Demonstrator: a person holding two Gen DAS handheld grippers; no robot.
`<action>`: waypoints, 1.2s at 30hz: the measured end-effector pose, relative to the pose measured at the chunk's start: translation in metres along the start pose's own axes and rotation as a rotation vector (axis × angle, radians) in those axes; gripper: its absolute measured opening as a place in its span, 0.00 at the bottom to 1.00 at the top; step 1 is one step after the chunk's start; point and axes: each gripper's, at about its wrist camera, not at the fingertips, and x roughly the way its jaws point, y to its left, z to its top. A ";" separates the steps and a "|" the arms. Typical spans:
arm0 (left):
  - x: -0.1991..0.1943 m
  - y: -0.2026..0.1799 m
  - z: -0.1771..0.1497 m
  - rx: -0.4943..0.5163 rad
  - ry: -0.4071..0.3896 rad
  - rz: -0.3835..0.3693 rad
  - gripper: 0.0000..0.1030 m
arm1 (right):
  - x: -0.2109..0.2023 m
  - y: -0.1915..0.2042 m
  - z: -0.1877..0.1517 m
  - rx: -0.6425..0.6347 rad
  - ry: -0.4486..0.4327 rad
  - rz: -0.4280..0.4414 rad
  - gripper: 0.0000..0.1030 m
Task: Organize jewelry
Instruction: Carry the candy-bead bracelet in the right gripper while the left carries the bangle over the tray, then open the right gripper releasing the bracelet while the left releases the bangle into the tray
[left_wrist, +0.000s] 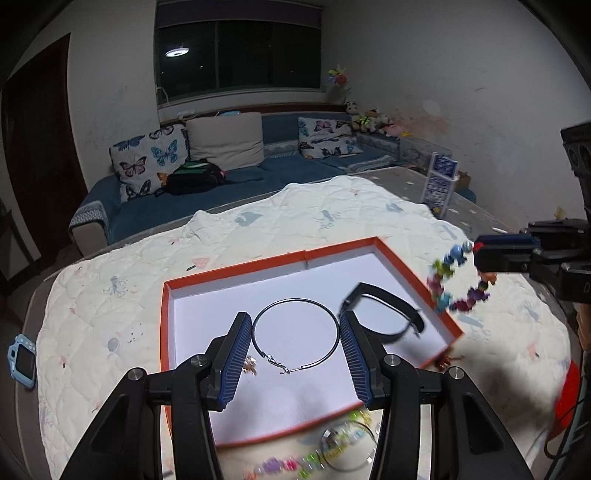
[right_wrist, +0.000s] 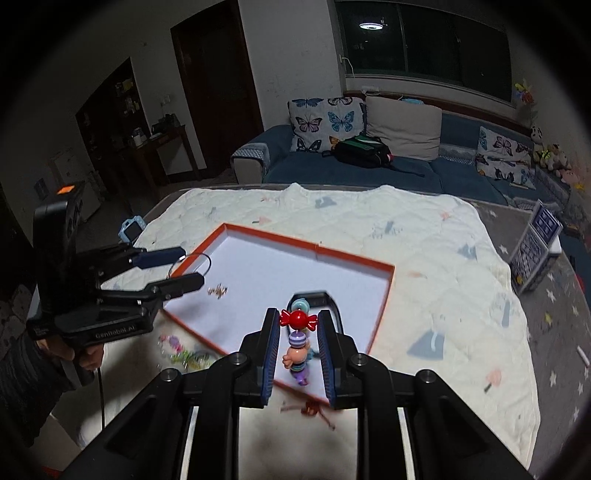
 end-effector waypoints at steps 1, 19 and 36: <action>0.007 0.003 0.002 -0.006 0.008 0.004 0.51 | 0.006 -0.001 0.005 -0.002 -0.001 -0.003 0.23; 0.100 0.026 -0.006 -0.037 0.127 0.003 0.51 | 0.097 -0.029 0.032 0.083 0.092 -0.034 0.23; 0.119 0.017 -0.014 -0.010 0.165 0.003 0.54 | 0.116 -0.041 0.015 0.075 0.207 -0.130 0.23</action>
